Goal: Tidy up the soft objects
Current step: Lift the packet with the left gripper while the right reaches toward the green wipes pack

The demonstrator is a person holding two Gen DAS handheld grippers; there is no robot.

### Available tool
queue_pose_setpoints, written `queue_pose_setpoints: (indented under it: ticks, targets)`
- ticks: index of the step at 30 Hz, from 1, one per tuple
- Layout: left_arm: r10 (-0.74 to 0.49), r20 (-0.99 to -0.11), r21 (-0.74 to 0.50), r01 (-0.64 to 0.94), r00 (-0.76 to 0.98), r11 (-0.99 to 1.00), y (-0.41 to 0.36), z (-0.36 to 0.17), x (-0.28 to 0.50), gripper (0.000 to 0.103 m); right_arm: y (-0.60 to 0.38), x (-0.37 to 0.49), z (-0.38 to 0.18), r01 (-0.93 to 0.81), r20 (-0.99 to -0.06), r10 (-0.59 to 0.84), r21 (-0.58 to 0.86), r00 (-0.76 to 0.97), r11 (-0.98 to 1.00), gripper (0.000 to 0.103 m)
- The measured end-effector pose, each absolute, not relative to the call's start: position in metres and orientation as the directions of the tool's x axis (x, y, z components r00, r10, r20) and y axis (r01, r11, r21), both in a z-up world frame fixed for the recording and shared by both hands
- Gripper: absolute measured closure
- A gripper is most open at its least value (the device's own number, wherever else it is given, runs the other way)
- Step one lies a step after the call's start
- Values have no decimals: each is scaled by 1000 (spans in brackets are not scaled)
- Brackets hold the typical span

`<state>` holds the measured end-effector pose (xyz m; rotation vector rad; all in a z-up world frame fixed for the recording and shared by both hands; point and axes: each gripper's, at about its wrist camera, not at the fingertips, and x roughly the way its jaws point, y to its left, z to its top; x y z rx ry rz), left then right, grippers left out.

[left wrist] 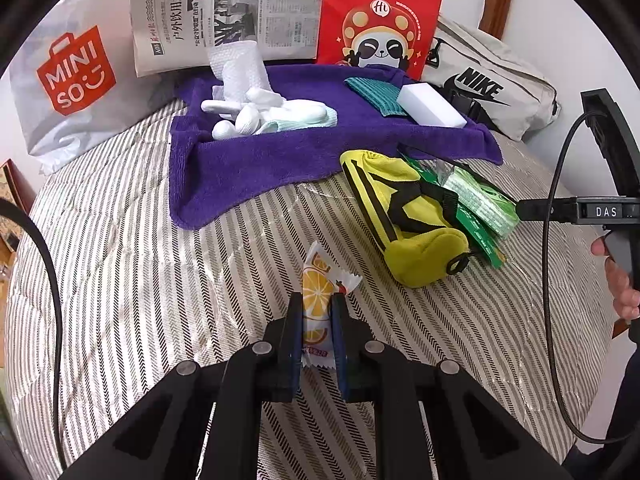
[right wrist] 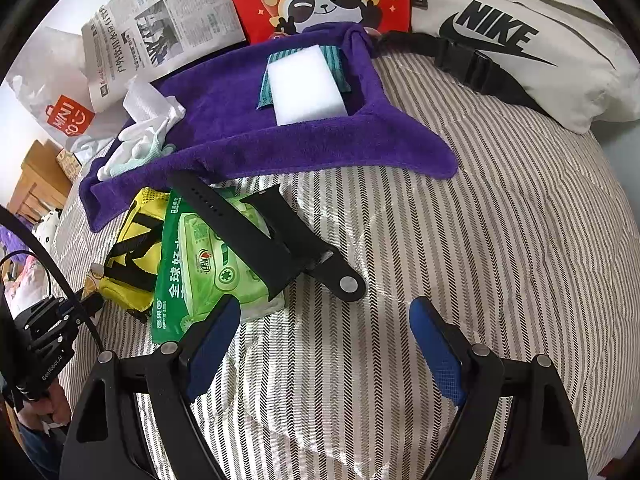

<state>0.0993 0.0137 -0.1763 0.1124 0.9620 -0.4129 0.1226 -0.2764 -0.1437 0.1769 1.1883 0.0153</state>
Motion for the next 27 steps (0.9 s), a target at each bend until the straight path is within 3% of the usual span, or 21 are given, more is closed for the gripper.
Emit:
queue_pose_setpoints:
  ticks: [13,17,20,24,27]
  targets:
    - [-284,-811,-89,373,511,924,17,-176,96,90,-284,123,-137,69,-907,72,110,415,992,18]
    - [-297,-806,-101,376,512,921,18,-178,94,89,-279,130,-132,3,-880,148,167,452,986,19]
    - [-301,-806,-106,376,509,921,19,-178,95,89,-265,139,-130,-72,-858,188,174,477,982,25]
    - [-301,-806,-104,378,510,920,18,-178,94,89,-244,150,-137,-143,-871,169,115,461,983,43]
    - [-305,-806,-110,377,508,920,19,-178,95,88,-234,155,-144,-185,-878,170,94,447,978,48]
